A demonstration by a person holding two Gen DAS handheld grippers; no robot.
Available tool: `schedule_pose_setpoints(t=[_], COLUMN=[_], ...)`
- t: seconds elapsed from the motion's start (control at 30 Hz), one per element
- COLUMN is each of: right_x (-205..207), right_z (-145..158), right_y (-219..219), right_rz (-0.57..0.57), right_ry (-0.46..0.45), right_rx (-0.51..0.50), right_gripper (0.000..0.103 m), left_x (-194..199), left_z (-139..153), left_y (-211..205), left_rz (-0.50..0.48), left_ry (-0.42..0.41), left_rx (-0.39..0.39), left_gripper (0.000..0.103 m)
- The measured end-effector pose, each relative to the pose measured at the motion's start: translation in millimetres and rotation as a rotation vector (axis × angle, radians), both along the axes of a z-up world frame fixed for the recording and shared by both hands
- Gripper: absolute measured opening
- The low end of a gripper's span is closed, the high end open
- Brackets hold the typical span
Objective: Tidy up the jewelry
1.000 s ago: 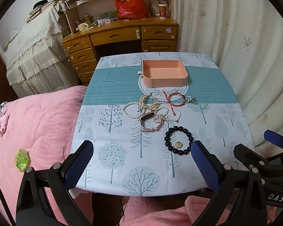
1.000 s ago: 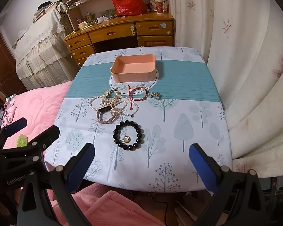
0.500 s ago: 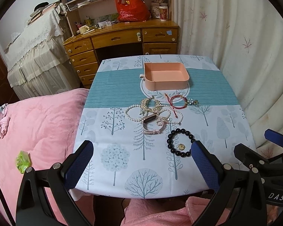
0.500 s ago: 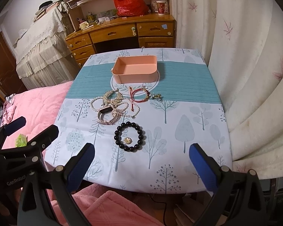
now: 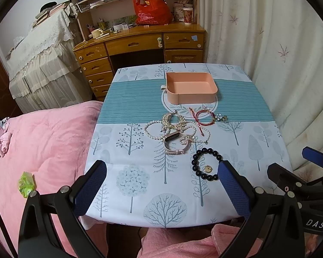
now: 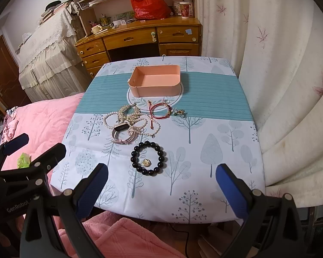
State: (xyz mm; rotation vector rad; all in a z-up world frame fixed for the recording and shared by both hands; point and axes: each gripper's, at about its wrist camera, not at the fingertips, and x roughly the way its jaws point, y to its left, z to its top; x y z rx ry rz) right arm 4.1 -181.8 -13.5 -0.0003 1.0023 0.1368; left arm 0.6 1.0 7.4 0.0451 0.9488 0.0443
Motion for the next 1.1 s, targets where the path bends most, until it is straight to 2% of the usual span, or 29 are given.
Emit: schedule_pose_setpoints(t=[0.37,0.57,0.67,0.8,0.9,1.0,1.1], right_x=[-1,1,1,3,2,-3,0], right_z=[7,6,6,4,3,-1,-13], right_y=[0,1,2,5,9,15,24], right_rz=[-0.003,0.011,0.017,0.030,0.047,0.067,0.082], right_ry=[-0.043,-0.054,-0.054,-0.062,-0.105,-0.158,-0.159], right_rx=[-0.008,-0.011,-0.004,0.009,0.017,0.009,-0.015], right_gripper=[0.101,0.101,0.101,0.101,0.101,0.101,0.101], left_x=[3,7,9,11,10,9,15], left_z=[-4,-5,0,-2,-7,-16,-30], left_y=[-1,-2,3,6,14,23,30], left_rz=[-0.001,0.014,0.000,-0.001,-0.003,-0.041,-0.109], left_ry=[0.010,0.023,0.016,0.030,0.046,0.038,0.042], left_rx=[-0.004,0.036,0.003,0.020,-0.002,-0.006,0.011], left_gripper=[0.102,0.102,0.102,0.102,0.102,0.102,0.102])
